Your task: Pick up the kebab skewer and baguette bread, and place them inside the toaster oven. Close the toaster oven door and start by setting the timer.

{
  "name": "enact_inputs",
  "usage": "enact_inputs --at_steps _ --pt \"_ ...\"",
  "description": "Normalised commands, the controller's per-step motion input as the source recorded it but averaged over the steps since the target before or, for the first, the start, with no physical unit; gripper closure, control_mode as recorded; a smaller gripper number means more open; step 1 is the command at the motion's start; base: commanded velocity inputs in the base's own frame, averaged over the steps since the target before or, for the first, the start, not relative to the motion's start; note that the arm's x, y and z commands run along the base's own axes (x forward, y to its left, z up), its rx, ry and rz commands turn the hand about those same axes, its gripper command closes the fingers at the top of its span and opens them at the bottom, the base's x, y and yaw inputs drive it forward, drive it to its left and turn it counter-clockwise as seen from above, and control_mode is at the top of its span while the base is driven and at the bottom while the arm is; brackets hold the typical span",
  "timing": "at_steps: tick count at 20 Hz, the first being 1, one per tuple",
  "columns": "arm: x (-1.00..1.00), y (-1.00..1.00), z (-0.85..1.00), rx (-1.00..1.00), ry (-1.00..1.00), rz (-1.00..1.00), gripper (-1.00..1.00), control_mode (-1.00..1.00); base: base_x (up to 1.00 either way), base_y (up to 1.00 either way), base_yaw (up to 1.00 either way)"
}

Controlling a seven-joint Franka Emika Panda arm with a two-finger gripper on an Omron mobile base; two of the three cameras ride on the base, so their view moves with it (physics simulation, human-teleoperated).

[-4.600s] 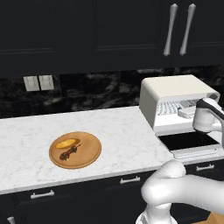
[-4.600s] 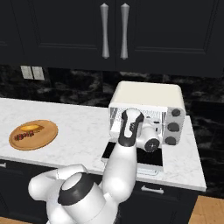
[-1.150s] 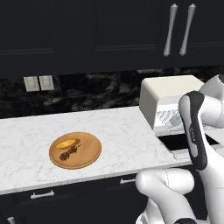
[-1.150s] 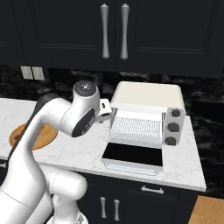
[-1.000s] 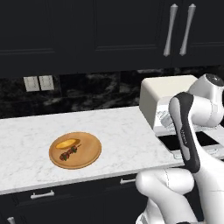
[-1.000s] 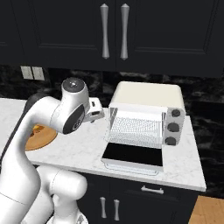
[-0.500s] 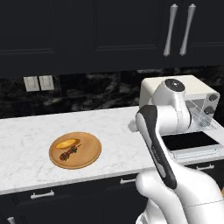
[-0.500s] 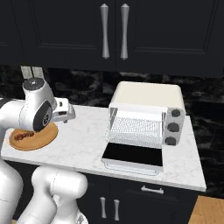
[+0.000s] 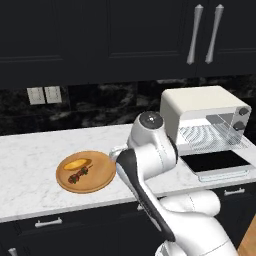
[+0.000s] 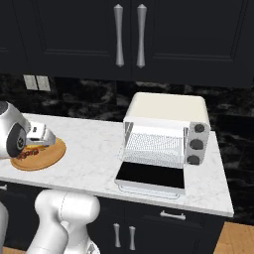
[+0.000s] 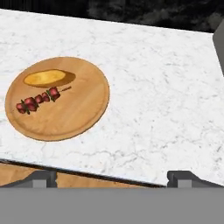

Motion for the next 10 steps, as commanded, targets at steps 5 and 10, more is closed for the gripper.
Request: enact_inputs --at_steps 5,10 --pt "-0.01 1.0 -0.07 0.12 -0.02 -0.28 -1.0 -1.0 0.0 0.0 0.0" --pt "-0.04 1.0 -0.11 0.14 0.1 -0.23 -1.0 -1.0 0.0 0.0 0.0"
